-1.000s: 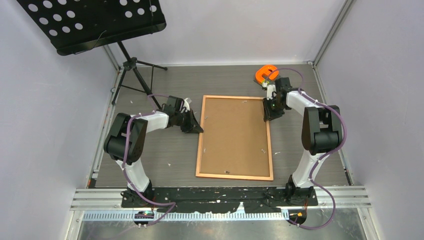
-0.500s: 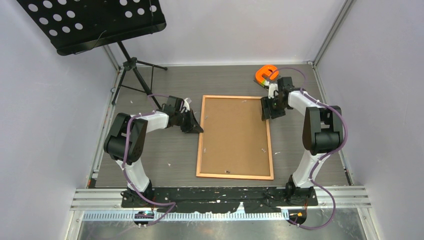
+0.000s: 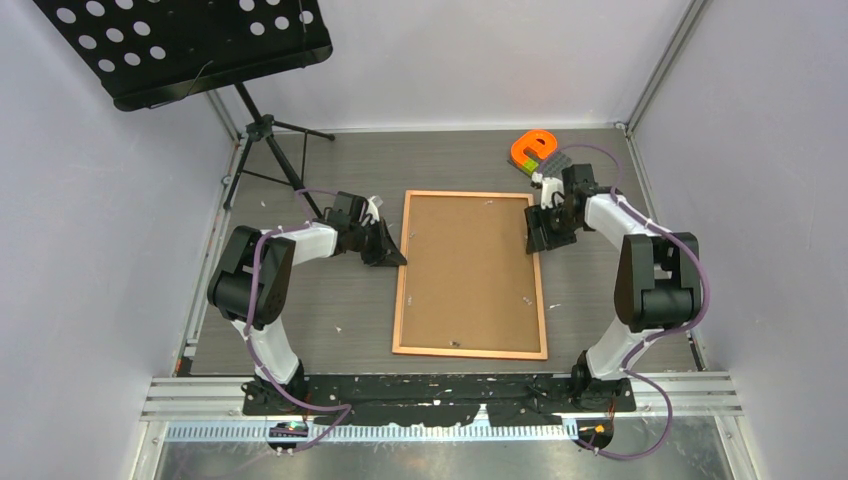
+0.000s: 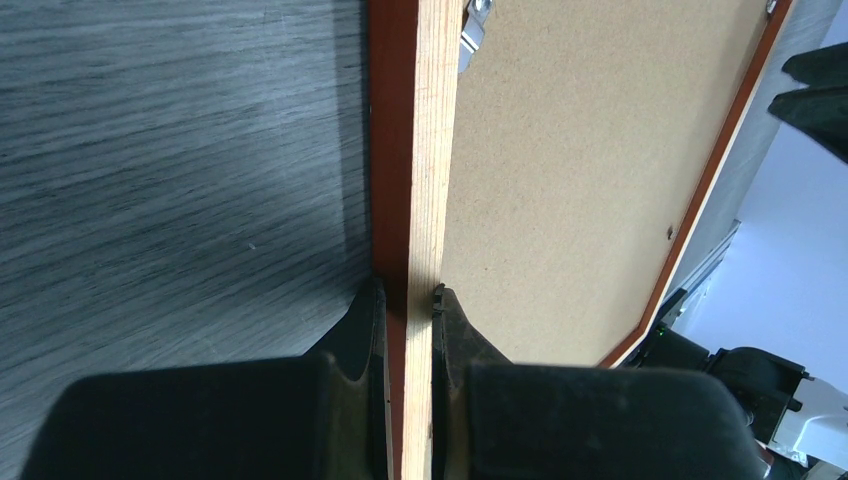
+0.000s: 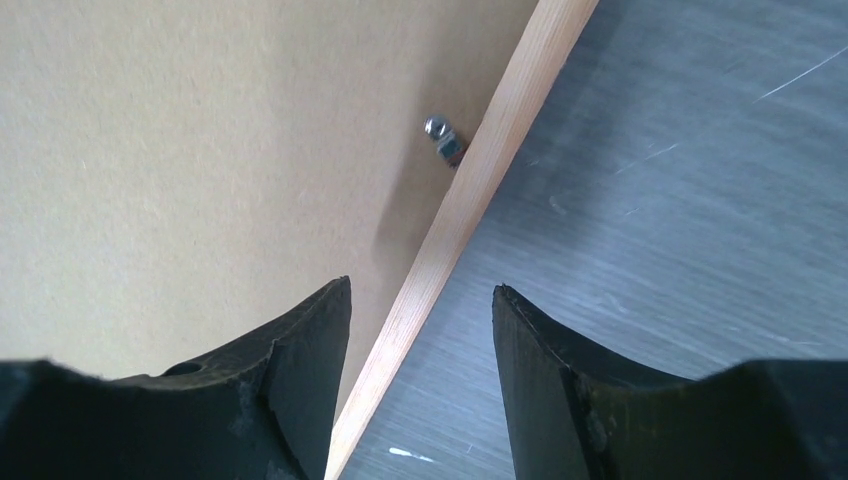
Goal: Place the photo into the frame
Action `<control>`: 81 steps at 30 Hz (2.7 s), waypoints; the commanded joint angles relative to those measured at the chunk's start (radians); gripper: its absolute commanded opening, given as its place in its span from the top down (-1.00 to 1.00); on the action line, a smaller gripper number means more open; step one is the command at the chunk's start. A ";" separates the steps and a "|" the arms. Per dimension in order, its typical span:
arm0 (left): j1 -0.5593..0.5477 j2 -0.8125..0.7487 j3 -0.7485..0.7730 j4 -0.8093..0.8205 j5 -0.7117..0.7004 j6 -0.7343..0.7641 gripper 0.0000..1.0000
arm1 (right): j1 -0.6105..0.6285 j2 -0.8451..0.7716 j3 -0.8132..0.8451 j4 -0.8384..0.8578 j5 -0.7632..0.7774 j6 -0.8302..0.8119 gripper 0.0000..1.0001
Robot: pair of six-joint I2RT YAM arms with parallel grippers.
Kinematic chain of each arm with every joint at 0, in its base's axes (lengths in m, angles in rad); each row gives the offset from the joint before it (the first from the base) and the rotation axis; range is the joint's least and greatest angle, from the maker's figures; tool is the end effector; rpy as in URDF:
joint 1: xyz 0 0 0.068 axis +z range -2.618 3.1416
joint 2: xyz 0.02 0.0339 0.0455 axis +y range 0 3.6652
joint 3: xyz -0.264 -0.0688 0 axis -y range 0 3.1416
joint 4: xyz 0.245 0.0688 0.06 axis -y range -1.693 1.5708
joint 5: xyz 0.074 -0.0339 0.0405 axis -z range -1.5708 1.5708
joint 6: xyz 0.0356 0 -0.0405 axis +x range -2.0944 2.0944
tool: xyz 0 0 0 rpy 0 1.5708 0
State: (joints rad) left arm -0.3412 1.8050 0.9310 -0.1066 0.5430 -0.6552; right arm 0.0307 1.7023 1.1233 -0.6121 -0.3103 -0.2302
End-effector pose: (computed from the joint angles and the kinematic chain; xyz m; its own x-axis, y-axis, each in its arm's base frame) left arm 0.3167 -0.1320 0.1341 -0.9605 -0.2125 -0.1797 -0.0350 0.7328 -0.6795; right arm 0.3320 0.0211 0.1912 -0.8714 -0.2441 -0.4256 -0.3504 0.9168 0.1915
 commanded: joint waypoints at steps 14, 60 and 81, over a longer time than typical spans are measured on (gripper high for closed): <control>-0.013 0.062 -0.037 -0.056 -0.037 0.006 1.00 | 0.002 -0.091 -0.138 -0.052 -0.084 -0.151 -0.05; -0.012 0.057 0.006 -0.123 -0.052 0.048 0.00 | 0.029 -0.065 -0.015 -0.021 -0.015 -0.136 -0.48; -0.012 0.066 0.004 -0.106 -0.041 0.043 0.42 | 0.028 -0.126 -0.173 -0.043 -0.049 -0.239 -0.52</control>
State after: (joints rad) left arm -0.3443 1.8263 0.9619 -0.1513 0.5426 -0.6430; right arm 0.0574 1.5993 0.9527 -0.6674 -0.3389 -0.4465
